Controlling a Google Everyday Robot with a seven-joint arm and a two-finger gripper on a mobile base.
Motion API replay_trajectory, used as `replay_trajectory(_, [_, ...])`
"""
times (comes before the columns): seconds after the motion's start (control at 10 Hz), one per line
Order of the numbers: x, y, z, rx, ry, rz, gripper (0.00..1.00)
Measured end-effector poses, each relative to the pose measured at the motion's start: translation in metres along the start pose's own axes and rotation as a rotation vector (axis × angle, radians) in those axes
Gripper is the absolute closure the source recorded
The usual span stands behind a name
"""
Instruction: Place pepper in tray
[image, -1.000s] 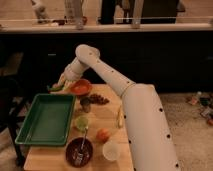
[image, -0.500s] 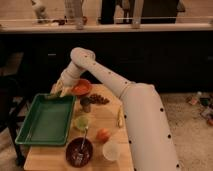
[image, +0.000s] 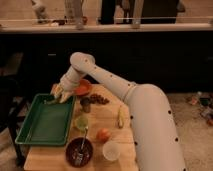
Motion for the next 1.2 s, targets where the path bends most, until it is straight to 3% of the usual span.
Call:
replay_trajectory(0.3, [0.001,0.012,-0.004,0.036,-0.018,0.05,1.0])
replay_trajectory(1.0, [-0.001,0.011,-0.002,0.033,-0.019,0.048,1.0])
replay_trajectory(1.2, [-0.006,0.006,0.007,0.002,0.007,0.023,1.0])
